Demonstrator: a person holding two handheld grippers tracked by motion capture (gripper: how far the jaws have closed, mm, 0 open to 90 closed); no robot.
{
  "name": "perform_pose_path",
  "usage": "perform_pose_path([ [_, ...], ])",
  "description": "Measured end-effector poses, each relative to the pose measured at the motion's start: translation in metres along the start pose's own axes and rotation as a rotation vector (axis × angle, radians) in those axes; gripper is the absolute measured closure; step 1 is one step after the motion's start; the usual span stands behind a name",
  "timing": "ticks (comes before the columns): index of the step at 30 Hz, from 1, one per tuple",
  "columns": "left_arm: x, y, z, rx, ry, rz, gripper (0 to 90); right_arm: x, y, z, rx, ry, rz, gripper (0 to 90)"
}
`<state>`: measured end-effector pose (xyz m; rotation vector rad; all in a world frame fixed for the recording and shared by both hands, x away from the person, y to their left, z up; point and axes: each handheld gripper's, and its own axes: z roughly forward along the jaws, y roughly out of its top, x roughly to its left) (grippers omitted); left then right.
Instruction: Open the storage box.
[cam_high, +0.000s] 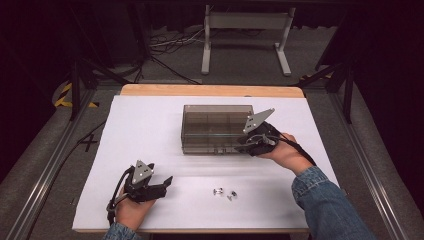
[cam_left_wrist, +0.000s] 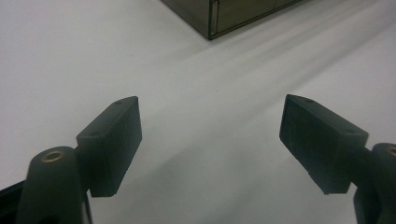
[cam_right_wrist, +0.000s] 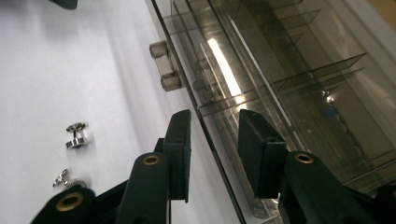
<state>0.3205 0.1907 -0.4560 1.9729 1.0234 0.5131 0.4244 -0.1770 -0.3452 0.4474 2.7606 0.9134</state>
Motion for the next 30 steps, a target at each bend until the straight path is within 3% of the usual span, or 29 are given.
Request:
perform_pose_path([
  [11, 0.0, 0.0, 0.0, 0.0, 0.0, -0.002, 21.6, 0.0, -0.002, 0.009, 0.061, 0.02, -0.007, 66.9],
  [15, 0.0, 0.0, 0.0, 0.0, 0.0, -0.001, 21.7, 0.001, -0.002, 0.01, 0.075, 0.018, -0.014, 73.1],
  [30, 0.0, 0.0, 0.0, -0.004, 0.0, -0.003, 21.6, 0.011, 0.0, 0.004, 0.086, 0.052, -0.063, 79.3],
])
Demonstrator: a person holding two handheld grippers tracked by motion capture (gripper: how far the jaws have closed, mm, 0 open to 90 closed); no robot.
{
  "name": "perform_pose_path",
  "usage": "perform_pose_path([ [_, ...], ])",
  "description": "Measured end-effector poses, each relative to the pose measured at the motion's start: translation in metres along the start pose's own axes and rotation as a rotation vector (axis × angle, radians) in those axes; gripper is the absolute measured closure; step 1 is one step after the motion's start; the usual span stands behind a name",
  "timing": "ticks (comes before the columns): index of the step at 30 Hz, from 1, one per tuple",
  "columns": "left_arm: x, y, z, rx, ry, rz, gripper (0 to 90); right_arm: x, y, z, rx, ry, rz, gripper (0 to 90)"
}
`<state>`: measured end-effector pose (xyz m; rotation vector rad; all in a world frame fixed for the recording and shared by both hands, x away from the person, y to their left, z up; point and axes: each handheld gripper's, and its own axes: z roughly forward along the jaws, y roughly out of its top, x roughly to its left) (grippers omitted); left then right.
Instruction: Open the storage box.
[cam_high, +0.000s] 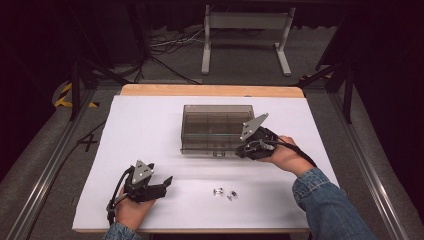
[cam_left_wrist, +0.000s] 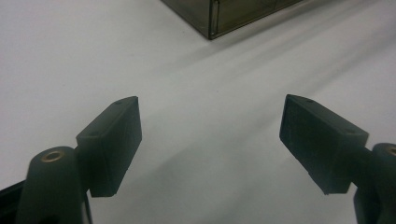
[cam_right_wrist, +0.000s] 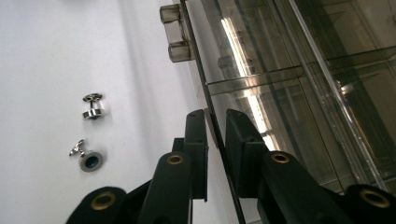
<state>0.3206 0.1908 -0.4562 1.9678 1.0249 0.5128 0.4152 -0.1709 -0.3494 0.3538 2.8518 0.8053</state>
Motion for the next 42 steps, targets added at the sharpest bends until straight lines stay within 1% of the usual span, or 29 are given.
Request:
perform_pose_path([
  [2, 0.0, 0.0, 0.0, 0.002, -0.001, 0.001, 21.6, 0.003, 0.001, -0.002, -0.007, 0.0, -0.01, 79.4],
  [3, 0.0, 0.0, 0.0, 0.003, 0.0, 0.001, 21.6, 0.005, 0.001, -0.003, -0.009, 0.003, -0.006, 79.5],
  [6, 0.0, 0.0, 0.0, 0.004, 0.001, 0.002, 21.6, 0.008, -0.001, -0.006, -0.02, 0.021, -0.01, 80.0],
  [14, 0.0, 0.0, 0.0, 0.005, 0.002, 0.002, 21.6, 0.016, -0.004, -0.01, -0.032, 0.03, -0.026, 80.4],
  [20, 0.0, 0.0, 0.0, 0.005, 0.002, 0.002, 21.6, 0.019, -0.009, -0.008, -0.02, 0.043, -0.036, 80.7],
  [30, 0.0, 0.0, 0.0, 0.005, 0.002, 0.003, 21.5, 0.024, -0.013, -0.003, 0.012, 0.037, -0.054, 81.3],
  [32, 0.0, 0.0, 0.0, 0.005, 0.002, 0.002, 21.6, 0.025, -0.013, -0.003, 0.01, 0.035, -0.053, 81.2],
  [36, 0.0, 0.0, 0.0, 0.006, 0.001, 0.0, 21.6, 0.027, -0.014, -0.003, 0.002, 0.024, -0.051, 80.3],
  [38, 0.0, 0.0, 0.0, 0.005, 0.002, 0.002, 21.6, 0.027, -0.014, -0.005, -0.015, 0.02, -0.044, 77.3],
  [39, 0.0, 0.0, 0.0, 0.005, 0.002, 0.002, 21.5, 0.027, -0.014, -0.005, -0.015, 0.02, -0.044, 77.3],
  [42, 0.0, 0.0, 0.0, 0.005, 0.004, 0.0, 21.5, 0.027, -0.014, -0.013, -0.055, 0.013, -0.019, 74.4],
])
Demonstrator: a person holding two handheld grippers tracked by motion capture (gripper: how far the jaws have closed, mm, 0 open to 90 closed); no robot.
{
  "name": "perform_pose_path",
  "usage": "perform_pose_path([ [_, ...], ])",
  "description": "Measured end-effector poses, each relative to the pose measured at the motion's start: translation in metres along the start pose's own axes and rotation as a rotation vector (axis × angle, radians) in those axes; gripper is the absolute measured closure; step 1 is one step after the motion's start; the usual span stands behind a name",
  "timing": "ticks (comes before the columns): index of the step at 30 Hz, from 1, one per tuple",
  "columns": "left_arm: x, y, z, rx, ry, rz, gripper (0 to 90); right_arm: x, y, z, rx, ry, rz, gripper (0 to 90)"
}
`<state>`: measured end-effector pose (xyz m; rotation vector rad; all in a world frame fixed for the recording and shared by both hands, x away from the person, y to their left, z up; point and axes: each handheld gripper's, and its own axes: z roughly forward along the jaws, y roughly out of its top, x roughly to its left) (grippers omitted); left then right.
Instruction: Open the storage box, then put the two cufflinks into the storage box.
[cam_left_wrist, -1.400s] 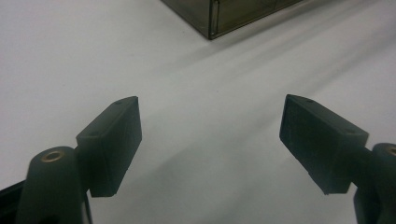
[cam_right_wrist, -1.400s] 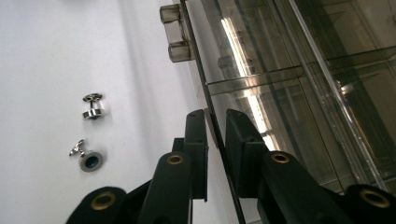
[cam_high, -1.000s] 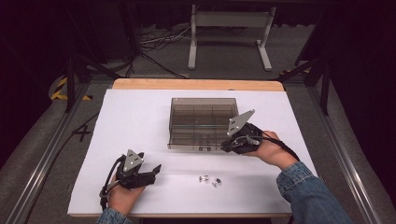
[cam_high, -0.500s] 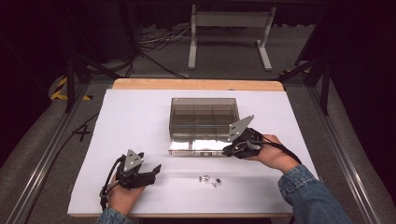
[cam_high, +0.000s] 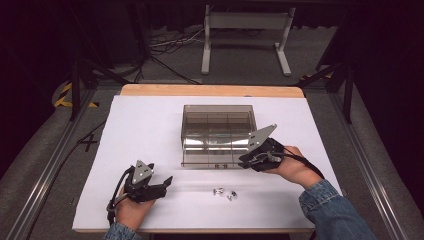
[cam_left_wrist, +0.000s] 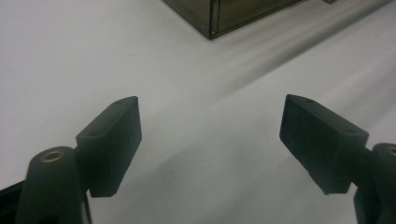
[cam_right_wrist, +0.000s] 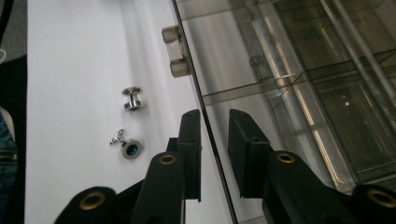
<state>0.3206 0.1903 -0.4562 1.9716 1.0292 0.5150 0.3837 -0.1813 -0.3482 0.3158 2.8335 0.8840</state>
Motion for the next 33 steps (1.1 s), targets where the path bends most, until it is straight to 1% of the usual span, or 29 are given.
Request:
perform_pose_path([
  [4, 0.001, 0.0, 0.0, 0.002, -0.004, 0.0, 21.5, 0.006, 0.002, -0.009, -0.039, -0.012, 0.017, 71.1],
  [12, 0.001, 0.001, 0.0, 0.002, -0.007, -0.002, 21.5, 0.019, 0.008, -0.019, -0.077, -0.041, 0.074, 70.0],
  [17, 0.001, 0.0, 0.0, 0.002, -0.007, -0.004, 21.5, 0.027, 0.011, -0.02, -0.093, -0.042, 0.073, 69.5],
  [19, 0.001, 0.0, 0.0, 0.001, -0.006, -0.004, 21.5, 0.028, 0.011, -0.02, -0.095, -0.044, 0.075, 69.2],
  [25, 0.0, 0.0, 0.0, 0.0, -0.004, -0.002, 21.5, 0.036, 0.015, -0.016, -0.12, -0.034, 0.087, 67.7],
  [33, 0.0, 0.0, 0.0, 0.0, -0.003, -0.001, 21.5, 0.042, 0.018, -0.01, -0.134, -0.015, 0.082, 66.2],
])
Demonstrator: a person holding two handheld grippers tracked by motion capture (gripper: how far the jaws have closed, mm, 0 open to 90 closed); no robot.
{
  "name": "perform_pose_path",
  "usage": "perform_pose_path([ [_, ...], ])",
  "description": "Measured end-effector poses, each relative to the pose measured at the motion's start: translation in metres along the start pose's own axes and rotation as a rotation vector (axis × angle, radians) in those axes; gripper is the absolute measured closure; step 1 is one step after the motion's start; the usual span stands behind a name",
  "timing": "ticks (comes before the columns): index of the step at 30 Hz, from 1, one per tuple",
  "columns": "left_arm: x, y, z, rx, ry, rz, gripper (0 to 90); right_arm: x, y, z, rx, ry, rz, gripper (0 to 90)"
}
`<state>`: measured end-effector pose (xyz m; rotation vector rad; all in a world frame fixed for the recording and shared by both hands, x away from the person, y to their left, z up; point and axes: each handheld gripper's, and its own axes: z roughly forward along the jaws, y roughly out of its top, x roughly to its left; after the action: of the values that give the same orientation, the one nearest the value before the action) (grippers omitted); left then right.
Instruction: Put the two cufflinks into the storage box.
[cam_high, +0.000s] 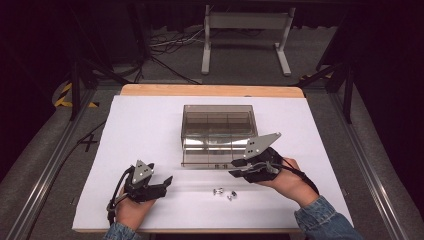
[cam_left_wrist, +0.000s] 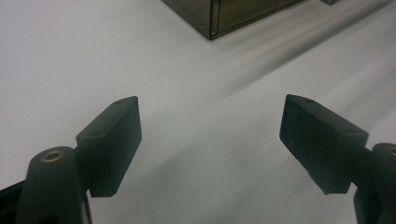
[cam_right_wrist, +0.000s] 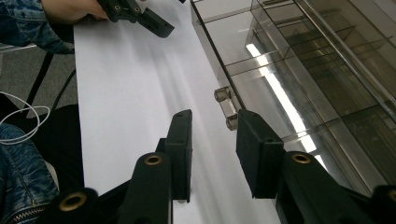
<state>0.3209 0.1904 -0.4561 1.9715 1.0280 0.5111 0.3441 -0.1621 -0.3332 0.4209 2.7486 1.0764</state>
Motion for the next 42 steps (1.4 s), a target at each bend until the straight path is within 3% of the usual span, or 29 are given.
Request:
perform_pose_path([
  [42, 0.0, 0.0, 0.0, 0.001, -0.003, 0.003, 21.5, 0.016, -0.007, 0.056, 0.079, 0.078, -0.021, 62.5],
])
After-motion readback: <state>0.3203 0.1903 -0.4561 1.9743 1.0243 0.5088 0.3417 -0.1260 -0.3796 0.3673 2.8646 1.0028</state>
